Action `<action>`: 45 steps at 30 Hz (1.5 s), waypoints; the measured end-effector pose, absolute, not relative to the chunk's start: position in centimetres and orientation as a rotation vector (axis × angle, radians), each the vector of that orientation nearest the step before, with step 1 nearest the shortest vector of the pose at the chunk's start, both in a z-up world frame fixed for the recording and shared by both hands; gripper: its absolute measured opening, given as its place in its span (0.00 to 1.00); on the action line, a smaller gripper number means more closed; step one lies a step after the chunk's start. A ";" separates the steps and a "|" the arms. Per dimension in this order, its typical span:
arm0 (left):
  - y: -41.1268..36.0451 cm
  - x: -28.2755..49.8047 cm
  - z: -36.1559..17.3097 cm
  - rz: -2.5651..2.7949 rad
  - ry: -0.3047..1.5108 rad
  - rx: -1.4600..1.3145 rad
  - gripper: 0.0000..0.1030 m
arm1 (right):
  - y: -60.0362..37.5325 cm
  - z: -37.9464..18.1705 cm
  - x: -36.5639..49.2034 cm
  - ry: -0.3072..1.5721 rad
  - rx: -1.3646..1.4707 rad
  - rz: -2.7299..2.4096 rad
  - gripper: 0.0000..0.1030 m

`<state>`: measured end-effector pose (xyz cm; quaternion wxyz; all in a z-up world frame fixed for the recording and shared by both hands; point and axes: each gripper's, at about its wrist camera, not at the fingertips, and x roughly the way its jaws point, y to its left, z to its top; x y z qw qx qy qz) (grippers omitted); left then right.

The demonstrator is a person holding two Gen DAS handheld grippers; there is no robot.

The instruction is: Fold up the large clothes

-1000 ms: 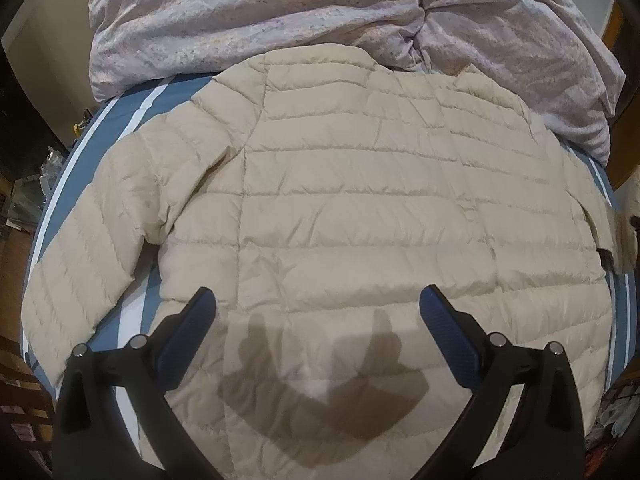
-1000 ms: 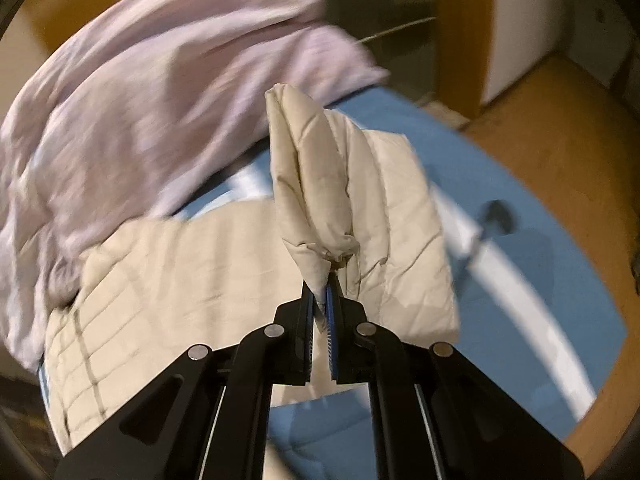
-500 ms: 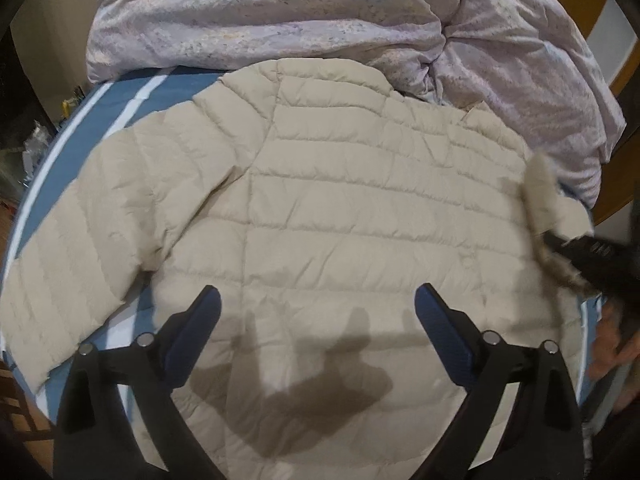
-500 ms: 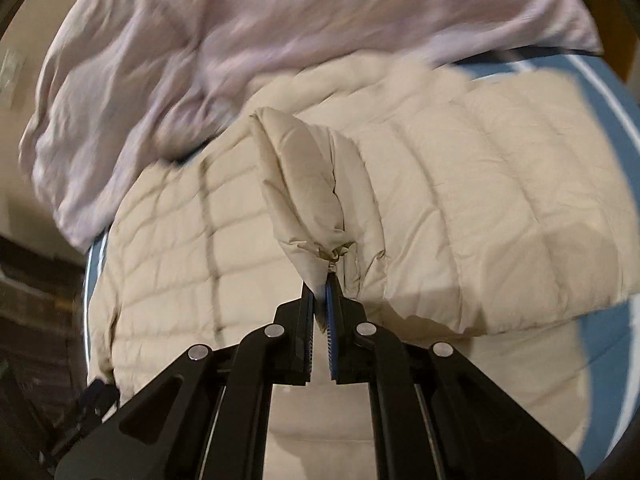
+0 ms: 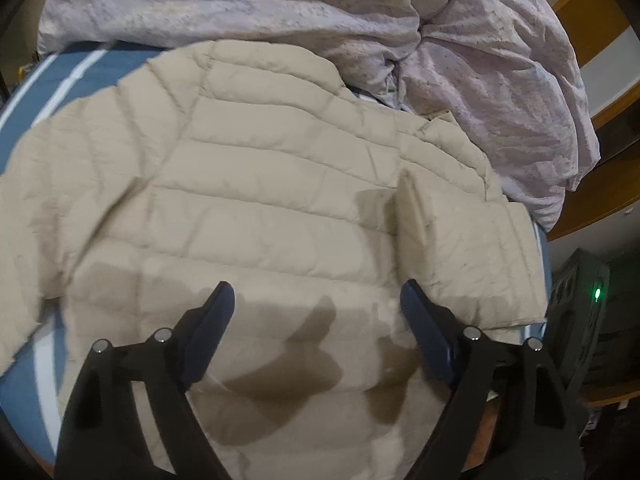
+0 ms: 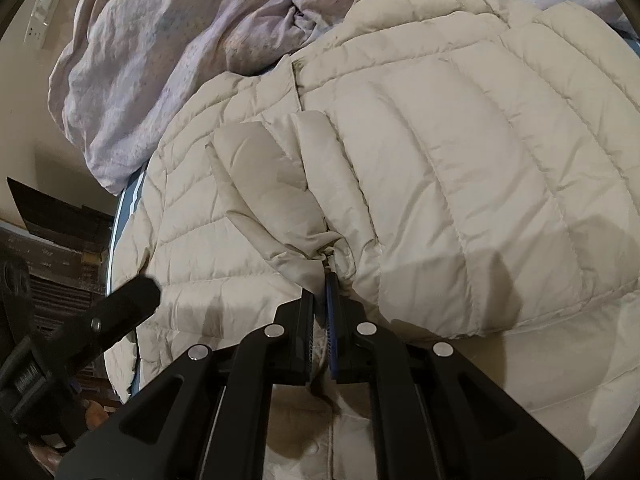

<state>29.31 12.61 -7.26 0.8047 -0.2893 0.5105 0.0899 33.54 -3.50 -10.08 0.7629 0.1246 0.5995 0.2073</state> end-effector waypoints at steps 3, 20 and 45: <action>12.5 30.3 -7.3 0.167 1.100 -0.663 0.80 | -3.0 -10.3 33.6 1.305 0.277 0.449 0.06; 11.8 33.8 -8.7 0.200 1.178 -0.588 0.64 | 0.4 -9.9 32.3 1.298 0.212 0.526 0.06; 12.0 34.2 -9.3 0.245 1.145 -0.586 0.03 | 1.2 -8.8 32.3 1.286 0.200 0.599 0.09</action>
